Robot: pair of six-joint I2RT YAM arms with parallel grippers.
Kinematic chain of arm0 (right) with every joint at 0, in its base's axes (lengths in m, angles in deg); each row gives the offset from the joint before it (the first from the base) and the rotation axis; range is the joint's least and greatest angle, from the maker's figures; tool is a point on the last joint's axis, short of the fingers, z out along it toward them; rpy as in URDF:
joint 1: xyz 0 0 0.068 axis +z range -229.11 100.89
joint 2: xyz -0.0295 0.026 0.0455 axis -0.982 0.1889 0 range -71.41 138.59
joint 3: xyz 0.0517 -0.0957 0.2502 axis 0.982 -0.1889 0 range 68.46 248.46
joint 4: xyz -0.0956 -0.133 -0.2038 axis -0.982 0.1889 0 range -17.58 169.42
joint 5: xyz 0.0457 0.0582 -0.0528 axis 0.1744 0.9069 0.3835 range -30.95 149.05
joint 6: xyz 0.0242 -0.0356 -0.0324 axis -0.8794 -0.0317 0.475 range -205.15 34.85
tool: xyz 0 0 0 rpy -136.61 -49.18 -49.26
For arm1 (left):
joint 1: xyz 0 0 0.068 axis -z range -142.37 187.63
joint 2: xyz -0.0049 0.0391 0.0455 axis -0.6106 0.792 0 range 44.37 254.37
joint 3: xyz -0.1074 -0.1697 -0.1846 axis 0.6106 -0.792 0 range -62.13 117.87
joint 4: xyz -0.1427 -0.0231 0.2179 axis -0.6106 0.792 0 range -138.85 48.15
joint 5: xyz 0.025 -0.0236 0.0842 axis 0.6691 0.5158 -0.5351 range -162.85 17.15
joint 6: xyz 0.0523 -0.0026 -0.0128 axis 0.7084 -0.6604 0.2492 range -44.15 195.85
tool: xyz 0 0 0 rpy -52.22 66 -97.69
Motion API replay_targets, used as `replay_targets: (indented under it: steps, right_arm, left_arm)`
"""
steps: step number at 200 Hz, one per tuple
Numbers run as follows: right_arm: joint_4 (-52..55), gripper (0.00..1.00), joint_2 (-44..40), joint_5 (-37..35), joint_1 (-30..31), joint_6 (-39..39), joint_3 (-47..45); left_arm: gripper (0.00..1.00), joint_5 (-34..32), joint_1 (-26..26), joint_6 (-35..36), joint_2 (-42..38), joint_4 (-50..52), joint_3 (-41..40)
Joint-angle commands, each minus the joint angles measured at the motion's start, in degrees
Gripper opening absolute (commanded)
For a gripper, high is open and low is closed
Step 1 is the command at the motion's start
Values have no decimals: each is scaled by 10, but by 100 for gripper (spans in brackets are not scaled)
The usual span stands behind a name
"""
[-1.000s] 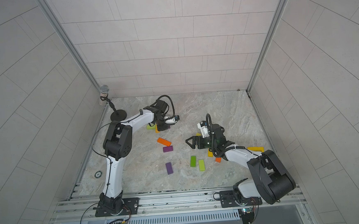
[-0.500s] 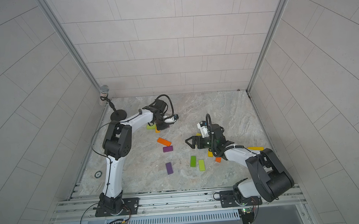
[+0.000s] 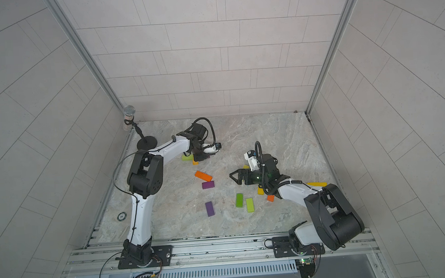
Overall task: Assemble the letter t with building blocks
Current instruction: Assemble the building block at the center of the board.
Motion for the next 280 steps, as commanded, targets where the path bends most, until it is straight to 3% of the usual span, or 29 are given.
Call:
replay_targets:
  steps: [1, 248, 280]
  right_arm:
    - [-12, 100, 1, 4, -3, -2, 2]
    - [-26, 100, 4, 14, -3, -9, -4]
    - [-29, 100, 9, 15, -3, -10, -3]
  left_arm:
    - [5, 13, -3, 33, 5, 35, -8]
    - [5, -10, -6, 64, -8, 45, -38]
    - [11, -14, -6, 64, -6, 42, -38]
